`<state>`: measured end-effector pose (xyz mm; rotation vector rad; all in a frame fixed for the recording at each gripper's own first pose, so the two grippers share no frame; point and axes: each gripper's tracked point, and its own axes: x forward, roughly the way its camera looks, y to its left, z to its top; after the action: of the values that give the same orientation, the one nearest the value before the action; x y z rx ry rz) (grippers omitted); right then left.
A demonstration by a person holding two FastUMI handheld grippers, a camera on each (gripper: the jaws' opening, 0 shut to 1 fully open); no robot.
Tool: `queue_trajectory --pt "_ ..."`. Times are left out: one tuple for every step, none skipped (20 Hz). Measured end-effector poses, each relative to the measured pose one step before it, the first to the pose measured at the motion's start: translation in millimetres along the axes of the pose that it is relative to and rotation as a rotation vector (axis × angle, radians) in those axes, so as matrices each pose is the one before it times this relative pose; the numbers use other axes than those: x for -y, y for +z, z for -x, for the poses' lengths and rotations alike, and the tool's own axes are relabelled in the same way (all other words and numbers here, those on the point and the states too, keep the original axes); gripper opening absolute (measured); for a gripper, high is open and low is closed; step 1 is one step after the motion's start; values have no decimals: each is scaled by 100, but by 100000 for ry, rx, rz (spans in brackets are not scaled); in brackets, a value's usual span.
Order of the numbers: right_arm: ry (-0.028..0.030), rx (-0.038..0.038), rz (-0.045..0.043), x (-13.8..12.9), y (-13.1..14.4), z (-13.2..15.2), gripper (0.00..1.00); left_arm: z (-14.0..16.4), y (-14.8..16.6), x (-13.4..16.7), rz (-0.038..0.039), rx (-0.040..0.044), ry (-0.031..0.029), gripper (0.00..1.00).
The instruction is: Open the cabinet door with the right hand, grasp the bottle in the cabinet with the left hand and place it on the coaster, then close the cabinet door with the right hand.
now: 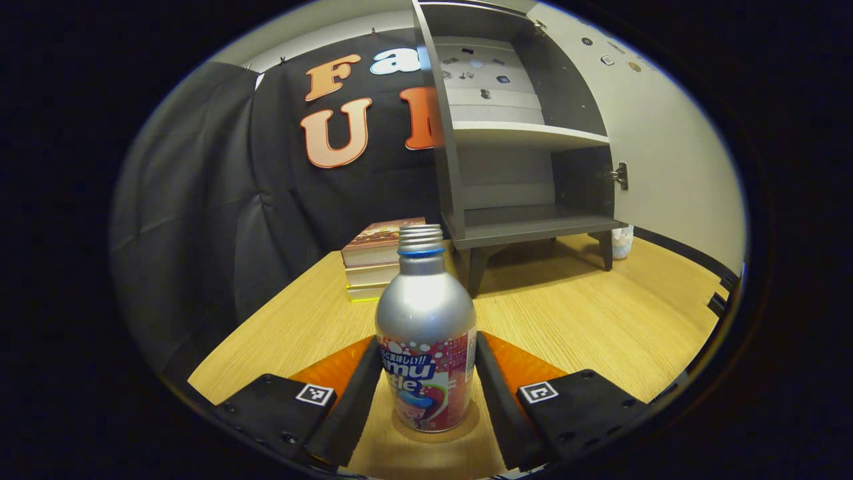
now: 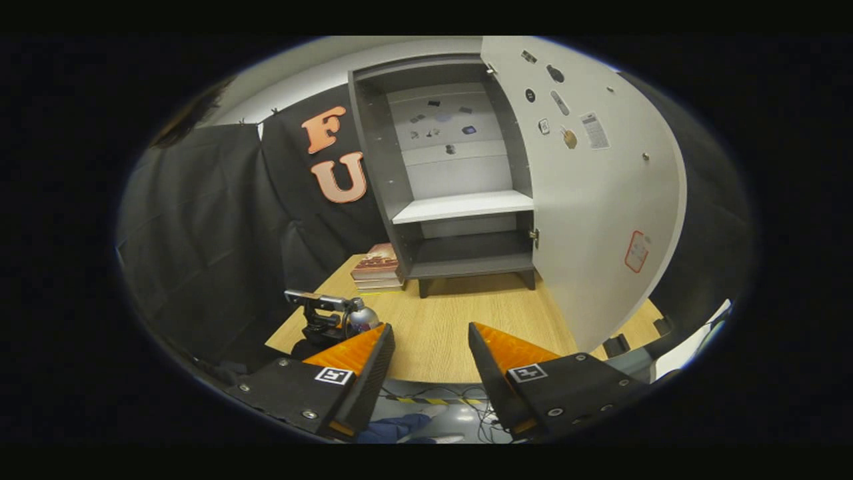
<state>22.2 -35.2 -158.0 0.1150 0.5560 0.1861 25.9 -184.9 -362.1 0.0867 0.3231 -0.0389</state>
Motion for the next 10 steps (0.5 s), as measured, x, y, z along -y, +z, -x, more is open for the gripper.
queue_trajectory --pt "230 -79 -186 -70 -100 -147 70 232 -117 18 -33 -287 -63 86" --pt "235 -240 -228 -58 15 -181 70 271 -105 -24 141 -650 149 86" --pt "203 -29 -310 -8 -91 -57 70 109 51 128 1136 -197 -800 87" --pt "280 2 -397 45 -50 -93 70 124 93 -13 789 -171 -232 87" --pt "259 -188 -326 -28 -212 34 70 -10 -119 -68 628 -555 -211 87" --pt "38 -250 -77 22 -82 36 70 30 -123 -116 22 -763 739 87" --pt "-60 -535 88 -39 -263 182 70 59 54 -217 -407 -574 720 87" --pt "-18 -70 198 17 -39 122 70 -50 29 -98 120 44 282 92" --pt "127 151 -110 -173 27 54 70 5 266 81 -44 191 -321 95" --pt "178 257 -254 -93 56 39 70 43 -22 -52 -446 177 6 97"
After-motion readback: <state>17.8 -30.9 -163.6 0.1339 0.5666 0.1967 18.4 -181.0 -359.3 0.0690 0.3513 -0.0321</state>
